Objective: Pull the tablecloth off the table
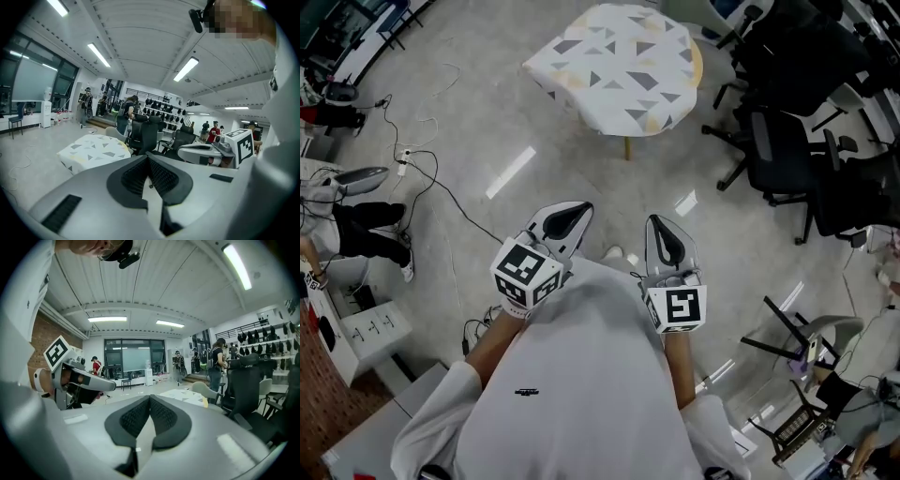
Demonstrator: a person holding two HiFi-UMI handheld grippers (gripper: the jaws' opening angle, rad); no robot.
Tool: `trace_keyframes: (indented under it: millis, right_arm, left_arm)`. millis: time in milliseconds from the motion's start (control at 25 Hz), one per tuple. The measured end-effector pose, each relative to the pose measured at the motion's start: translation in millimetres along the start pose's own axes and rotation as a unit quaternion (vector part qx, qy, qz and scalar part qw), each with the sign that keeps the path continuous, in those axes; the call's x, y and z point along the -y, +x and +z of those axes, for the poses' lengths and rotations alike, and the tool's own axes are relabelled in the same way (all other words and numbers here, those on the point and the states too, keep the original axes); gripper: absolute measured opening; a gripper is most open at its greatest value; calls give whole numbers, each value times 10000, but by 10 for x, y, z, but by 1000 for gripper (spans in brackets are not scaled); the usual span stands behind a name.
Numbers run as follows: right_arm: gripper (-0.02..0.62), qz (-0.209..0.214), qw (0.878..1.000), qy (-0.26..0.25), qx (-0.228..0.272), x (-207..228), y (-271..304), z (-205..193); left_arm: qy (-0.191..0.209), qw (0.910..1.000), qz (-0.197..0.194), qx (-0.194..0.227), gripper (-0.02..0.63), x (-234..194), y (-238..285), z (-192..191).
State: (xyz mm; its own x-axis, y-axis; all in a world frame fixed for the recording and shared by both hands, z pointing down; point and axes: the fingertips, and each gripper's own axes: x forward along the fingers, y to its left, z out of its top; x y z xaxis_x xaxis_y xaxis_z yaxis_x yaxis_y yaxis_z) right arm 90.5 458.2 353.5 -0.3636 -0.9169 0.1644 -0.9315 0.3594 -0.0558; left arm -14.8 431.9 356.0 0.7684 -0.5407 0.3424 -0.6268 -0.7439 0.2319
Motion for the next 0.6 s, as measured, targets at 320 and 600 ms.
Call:
trace_keyframes:
  millis: [320,600]
  right_arm:
    - [11,97,9999,-16,-27,241,202,-32]
    - [11,120,9999,-9,-56,437,778,0]
  left_arm:
    - [20,9997,231,-5,6,-99,188,90]
    - [12,9998,202,-89,6,-563,537,217]
